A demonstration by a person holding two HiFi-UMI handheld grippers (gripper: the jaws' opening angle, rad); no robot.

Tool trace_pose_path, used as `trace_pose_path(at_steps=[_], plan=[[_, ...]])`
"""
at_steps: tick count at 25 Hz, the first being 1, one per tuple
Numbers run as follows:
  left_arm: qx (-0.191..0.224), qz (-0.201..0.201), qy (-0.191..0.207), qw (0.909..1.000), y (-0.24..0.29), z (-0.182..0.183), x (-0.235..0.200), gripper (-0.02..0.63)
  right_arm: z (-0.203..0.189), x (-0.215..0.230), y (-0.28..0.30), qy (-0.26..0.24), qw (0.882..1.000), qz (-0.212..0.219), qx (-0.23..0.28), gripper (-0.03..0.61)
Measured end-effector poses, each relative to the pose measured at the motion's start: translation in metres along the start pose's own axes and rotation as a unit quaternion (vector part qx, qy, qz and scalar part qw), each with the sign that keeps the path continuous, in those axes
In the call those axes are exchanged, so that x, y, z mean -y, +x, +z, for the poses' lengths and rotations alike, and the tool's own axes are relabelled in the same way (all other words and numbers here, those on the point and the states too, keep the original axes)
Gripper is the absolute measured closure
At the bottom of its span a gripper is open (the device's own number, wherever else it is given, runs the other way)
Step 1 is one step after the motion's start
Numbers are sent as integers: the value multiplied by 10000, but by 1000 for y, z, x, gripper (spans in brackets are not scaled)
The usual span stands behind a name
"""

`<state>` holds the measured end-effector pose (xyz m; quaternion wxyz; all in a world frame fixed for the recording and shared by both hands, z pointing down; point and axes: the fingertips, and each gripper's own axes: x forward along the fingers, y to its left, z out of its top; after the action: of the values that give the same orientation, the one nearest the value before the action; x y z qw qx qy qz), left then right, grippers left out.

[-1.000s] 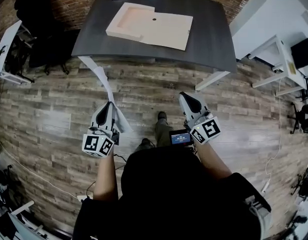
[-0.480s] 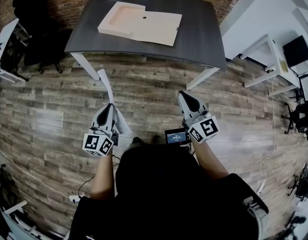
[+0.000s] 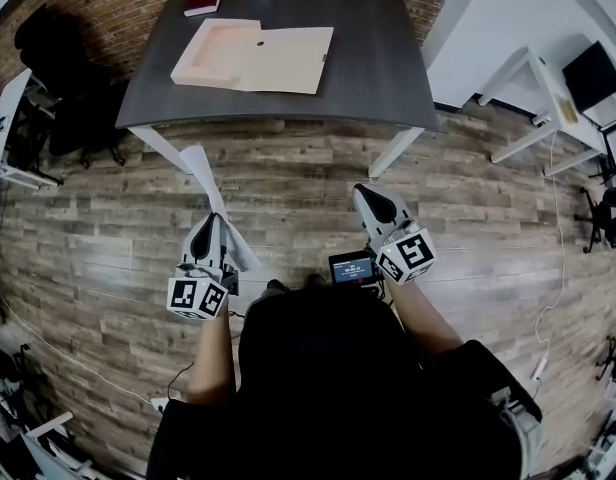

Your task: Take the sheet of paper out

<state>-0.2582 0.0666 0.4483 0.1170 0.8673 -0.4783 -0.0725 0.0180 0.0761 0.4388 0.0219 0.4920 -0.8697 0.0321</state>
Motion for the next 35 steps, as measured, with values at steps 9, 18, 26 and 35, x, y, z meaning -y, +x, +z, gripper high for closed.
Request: trace_pose_path(at_steps=[9, 18, 26, 35], plan=[[-111, 193, 53, 9997, 7, -17, 20, 615, -13, 21, -8, 47, 10000, 40, 8, 575], [-212, 160, 70, 9996, 8, -23, 36, 615, -26, 25, -15, 115, 9998, 146, -59, 575], [-189, 174, 4, 9997, 7, -25, 39, 615, -30, 23, -14, 207, 9994, 272, -59, 575], [-206, 244, -82, 9995, 4, -30, 35, 615, -31, 23, -11, 255, 9993, 277, -45, 575]])
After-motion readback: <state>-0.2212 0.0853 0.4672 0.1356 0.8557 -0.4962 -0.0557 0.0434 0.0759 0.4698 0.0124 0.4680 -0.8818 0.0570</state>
